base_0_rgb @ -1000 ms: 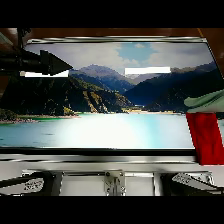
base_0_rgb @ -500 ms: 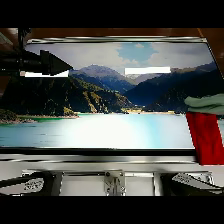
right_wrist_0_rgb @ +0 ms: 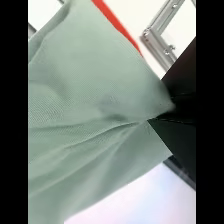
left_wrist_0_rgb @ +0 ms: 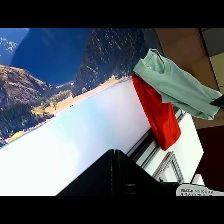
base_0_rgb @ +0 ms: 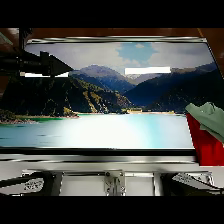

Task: Fold the shirts.

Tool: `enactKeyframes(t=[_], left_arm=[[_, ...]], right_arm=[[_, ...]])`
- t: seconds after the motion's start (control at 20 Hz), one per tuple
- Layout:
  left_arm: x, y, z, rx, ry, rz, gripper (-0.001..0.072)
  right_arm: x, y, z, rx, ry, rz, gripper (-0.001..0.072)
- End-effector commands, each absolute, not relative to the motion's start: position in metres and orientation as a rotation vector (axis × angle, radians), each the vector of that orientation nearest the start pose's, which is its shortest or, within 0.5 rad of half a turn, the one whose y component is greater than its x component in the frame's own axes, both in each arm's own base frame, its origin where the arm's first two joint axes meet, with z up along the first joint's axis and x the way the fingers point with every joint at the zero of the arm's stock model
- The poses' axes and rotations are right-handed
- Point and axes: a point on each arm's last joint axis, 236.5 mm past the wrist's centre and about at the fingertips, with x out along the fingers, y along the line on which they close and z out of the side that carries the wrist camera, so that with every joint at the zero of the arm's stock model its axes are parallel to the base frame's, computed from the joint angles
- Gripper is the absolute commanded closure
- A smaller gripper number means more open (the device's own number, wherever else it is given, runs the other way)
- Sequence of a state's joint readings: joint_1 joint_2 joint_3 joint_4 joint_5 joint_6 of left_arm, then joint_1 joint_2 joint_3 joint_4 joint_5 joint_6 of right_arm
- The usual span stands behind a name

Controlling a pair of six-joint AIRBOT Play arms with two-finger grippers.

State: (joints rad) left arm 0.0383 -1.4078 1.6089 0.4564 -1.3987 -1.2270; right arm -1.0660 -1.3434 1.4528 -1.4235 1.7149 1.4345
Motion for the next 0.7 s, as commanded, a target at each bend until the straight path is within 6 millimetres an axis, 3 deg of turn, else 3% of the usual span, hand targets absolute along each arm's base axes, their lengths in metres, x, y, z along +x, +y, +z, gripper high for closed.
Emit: enactKeyframes(t=[0.0,0.15,0.35,0.45,0.5,0.55,0.6,0.65], left_arm=[[0.411,-0.193,0.228,-0.544,0.881,-0.963,0.0671],[0.411,-0.193,0.228,-0.544,0.881,-0.963,0.0671],[0.413,-0.193,0.228,-0.547,0.874,-0.957,0.0671],[0.413,-0.193,0.228,-0.547,0.874,-0.957,0.0671],[0.413,-0.193,0.228,-0.547,0.874,-0.957,0.0671],[0.413,-0.193,0.228,-0.548,0.873,-0.956,0.0671],[0.413,-0.193,0.228,-0.548,0.873,-0.956,0.0670],[0.414,-0.193,0.229,-0.548,0.871,-0.955,0.0671]], right_arm=[[0.144,-0.239,0.016,0.889,1.590,-0.630,0.0643],[0.106,-0.235,-0.017,0.874,1.716,-0.742,0.0644],[0.107,-0.223,-0.049,0.907,1.700,-0.737,0.0643],[0.098,-0.229,-0.052,0.866,1.721,-0.765,0.0616],[0.092,-0.234,-0.051,0.836,1.738,-0.787,0.0422],[0.086,-0.237,-0.050,0.811,1.757,-0.802,0.0172],[0.079,-0.241,-0.047,0.788,1.778,-0.826,0.0123],[0.077,-0.243,-0.042,0.781,1.786,-0.834,0.0123]])
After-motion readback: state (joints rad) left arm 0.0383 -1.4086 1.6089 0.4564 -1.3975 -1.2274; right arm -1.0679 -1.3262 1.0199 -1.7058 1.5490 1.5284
